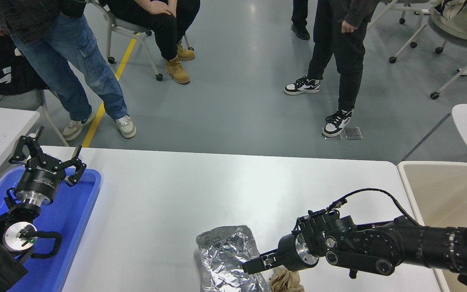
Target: Clean the table surface
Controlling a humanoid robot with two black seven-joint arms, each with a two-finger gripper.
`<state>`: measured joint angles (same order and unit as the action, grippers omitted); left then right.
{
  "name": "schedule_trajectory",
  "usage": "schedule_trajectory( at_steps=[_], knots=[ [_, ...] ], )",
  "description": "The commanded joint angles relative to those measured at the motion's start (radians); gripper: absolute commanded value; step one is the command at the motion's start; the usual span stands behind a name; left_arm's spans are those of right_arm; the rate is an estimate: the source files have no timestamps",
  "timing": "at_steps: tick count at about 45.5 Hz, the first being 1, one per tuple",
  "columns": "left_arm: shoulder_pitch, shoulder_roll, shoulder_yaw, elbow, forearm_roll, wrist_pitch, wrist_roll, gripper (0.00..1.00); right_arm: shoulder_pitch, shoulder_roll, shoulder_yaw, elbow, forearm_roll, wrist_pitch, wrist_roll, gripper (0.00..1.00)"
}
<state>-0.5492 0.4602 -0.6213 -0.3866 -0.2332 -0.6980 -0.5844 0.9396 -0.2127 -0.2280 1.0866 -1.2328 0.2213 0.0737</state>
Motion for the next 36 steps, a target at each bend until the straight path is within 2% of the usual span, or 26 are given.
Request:
schedule_trajectory(
  at_steps=[1,12,15,18,24,28,32,36],
  knots=[
    [0.0,0.0,0.0,0.0,0.0,0.0,0.0,1.0,-0.009,0.001,-0.001,-0.01,-0.045,0.0,0.003,0.82],
    [0.0,0.0,0.0,0.0,0.0,0.0,0.0,1.0,-0.01,0.006,0.004,-0.007,-0.093,-0.002,0.005,0.81],
    [0.0,0.0,0.0,0.0,0.0,0.0,0.0,1.0,-0.012,0.007,0.004,-0.005,-0.096,-0.002,0.005,0.76],
    [0.0,0.0,0.0,0.0,0.0,0.0,0.0,1.0,-0.01,0.016,0.002,-0.01,-0.096,0.0,0.006,0.69],
    [0.0,0.0,0.0,0.0,0.0,0.0,0.0,1.0,-0.007,0.018,-0.008,-0.01,-0.096,0.007,0.014,0.4],
    [0.0,0.0,0.0,0.0,0.0,0.0,0.0,1.0,-0.004,0.016,-0.016,-0.011,-0.096,0.009,0.028,0.24],
    [0.0,0.0,0.0,0.0,0.0,0.0,0.0,1.0,0.001,0.016,-0.017,-0.011,-0.097,0.012,0.032,0.03],
    [0.0,0.0,0.0,0.0,0.0,0.0,0.0,1.0,0.002,0.015,-0.017,-0.013,-0.1,0.013,0.035,0.0]
  ],
)
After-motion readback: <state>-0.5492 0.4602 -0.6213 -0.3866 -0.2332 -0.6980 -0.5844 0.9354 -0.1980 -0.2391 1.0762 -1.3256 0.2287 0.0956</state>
